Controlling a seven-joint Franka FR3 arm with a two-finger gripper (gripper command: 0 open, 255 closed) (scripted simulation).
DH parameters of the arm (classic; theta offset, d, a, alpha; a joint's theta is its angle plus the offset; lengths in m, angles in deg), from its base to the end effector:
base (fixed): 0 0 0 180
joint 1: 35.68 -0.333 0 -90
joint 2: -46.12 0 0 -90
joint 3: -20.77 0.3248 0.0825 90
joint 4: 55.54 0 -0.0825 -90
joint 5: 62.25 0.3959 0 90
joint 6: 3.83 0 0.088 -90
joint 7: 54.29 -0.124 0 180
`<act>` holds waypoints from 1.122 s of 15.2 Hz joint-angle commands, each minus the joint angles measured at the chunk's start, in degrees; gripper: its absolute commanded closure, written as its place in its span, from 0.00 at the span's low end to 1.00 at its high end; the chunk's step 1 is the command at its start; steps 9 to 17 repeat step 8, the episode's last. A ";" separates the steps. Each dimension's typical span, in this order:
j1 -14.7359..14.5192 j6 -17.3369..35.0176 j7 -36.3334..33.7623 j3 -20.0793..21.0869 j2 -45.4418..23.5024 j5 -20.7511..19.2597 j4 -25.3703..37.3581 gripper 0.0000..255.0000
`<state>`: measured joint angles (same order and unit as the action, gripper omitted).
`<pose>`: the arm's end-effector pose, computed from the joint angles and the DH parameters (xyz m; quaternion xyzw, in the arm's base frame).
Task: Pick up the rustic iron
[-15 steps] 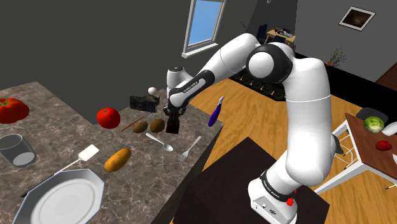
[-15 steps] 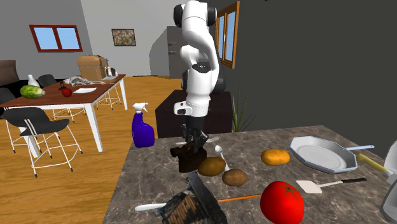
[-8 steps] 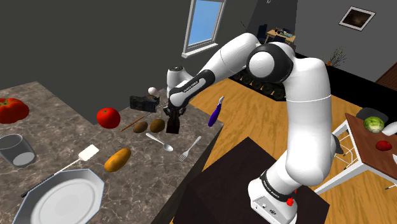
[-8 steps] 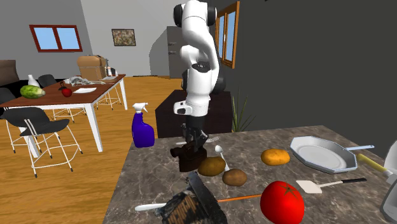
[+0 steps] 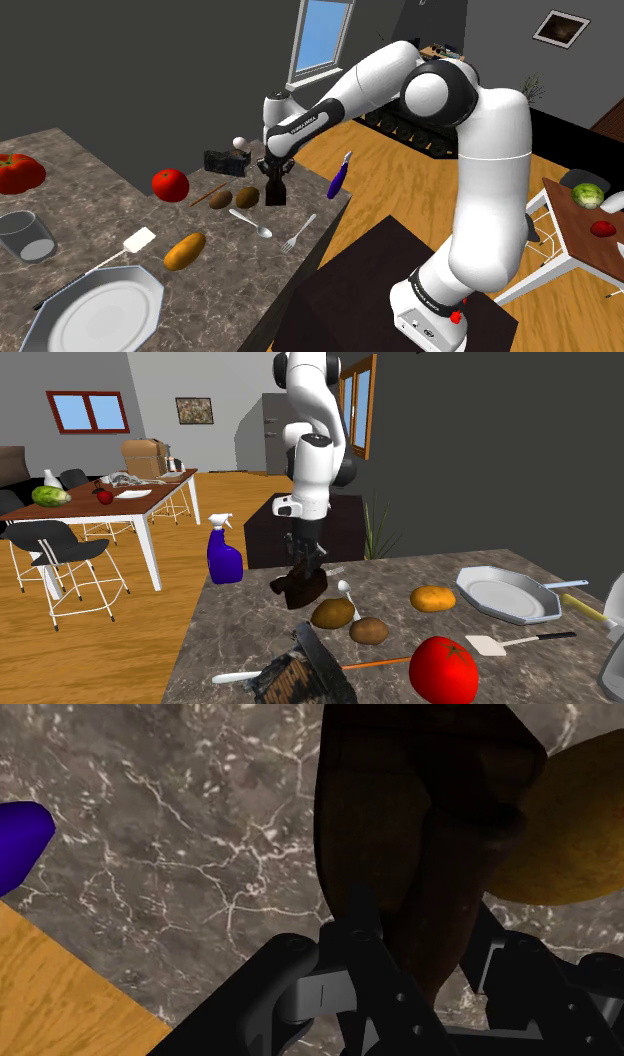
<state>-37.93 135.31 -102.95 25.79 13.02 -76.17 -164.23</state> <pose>0.6345 0.0760 0.1735 0.9611 -0.2702 0.0072 0.0566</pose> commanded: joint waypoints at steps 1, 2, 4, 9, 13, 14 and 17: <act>0.20 -1.01 0.35 0.19 1.34 0.28 -0.26 1.00; 0.26 -1.53 0.49 0.28 1.92 0.41 -0.31 1.00; 0.37 -2.60 0.77 0.46 3.06 0.69 -0.37 1.00; 0.49 -3.77 1.07 0.65 4.25 0.99 -0.38 1.00; 0.49 -3.77 1.07 0.65 4.25 0.99 -0.38 1.00; 0.49 -3.77 1.07 0.65 4.25 0.99 -0.38 1.00; 0.49 -3.77 1.07 0.65 4.25 0.99 -0.38 1.00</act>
